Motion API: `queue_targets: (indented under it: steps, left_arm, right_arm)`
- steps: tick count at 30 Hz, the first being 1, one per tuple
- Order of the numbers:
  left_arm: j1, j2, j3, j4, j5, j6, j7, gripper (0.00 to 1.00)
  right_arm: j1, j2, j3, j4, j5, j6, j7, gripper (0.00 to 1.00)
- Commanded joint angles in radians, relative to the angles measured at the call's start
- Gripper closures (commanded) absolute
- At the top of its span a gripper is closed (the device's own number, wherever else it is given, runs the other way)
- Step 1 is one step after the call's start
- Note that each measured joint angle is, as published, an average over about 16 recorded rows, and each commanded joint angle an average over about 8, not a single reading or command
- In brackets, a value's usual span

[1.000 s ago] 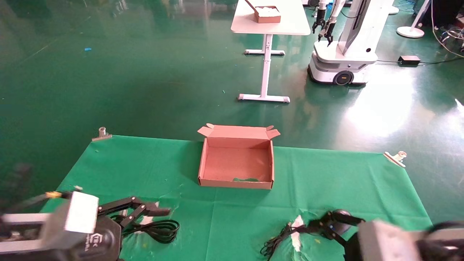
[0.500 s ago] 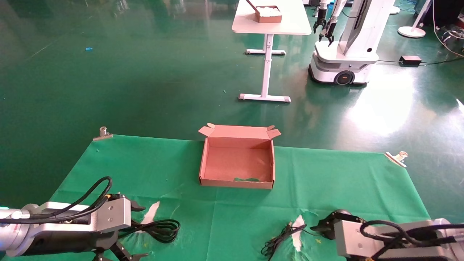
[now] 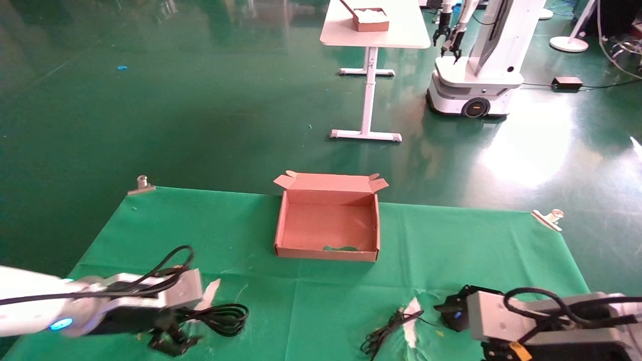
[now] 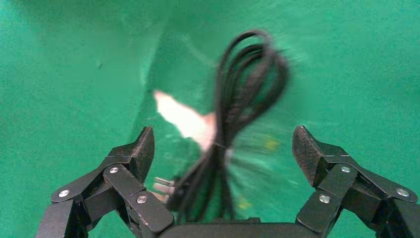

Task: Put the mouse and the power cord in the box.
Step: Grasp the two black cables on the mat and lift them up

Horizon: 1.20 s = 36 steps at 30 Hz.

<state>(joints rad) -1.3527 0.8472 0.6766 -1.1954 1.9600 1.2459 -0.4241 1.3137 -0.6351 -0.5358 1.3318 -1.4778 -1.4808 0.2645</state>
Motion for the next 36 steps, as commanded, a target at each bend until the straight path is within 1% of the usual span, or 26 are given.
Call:
queue_targets:
  steps: [1,7,15,19,24,30,36]
  left_arm:
    - [-0.006,0.042,0.022,0.04,0.071,-0.032,-0.025,0.0]
    - [-0.019,0.1,0.053,0.111,0.159,-0.082,-0.025,0.0]
    - [-0.018,0.145,0.085,0.167,0.267,-0.153,-0.027,0.0]
    - [-0.018,0.159,0.093,0.185,0.299,-0.18,-0.028,0.0]
    - [-0.02,0.166,0.095,0.195,0.307,-0.19,-0.023,0.0]
    - [-0.021,0.167,0.095,0.2,0.306,-0.191,-0.02,0.0]
    - [-0.022,0.168,0.095,0.202,0.305,-0.192,-0.018,0.0]
  right_arm:
    - [0.003,0.004,0.001,-0.001,0.002,-0.002,0.008,0.0]
    - [0.008,0.016,0.003,-0.001,0.006,-0.008,0.014,0.0]
    - [0.003,0.024,0.003,-0.001,0.011,-0.004,0.016,0.0]
    - [0.001,0.02,-0.003,0.001,0.007,-0.004,0.015,0.0]
    - [0.018,0.007,-0.014,0.004,-0.015,-0.006,0.012,0.0]
    - [0.047,-0.019,-0.042,0.009,-0.085,-0.004,0.012,0.0]
    - [0.059,-0.094,-0.097,-0.001,-0.231,0.049,0.041,0.0]
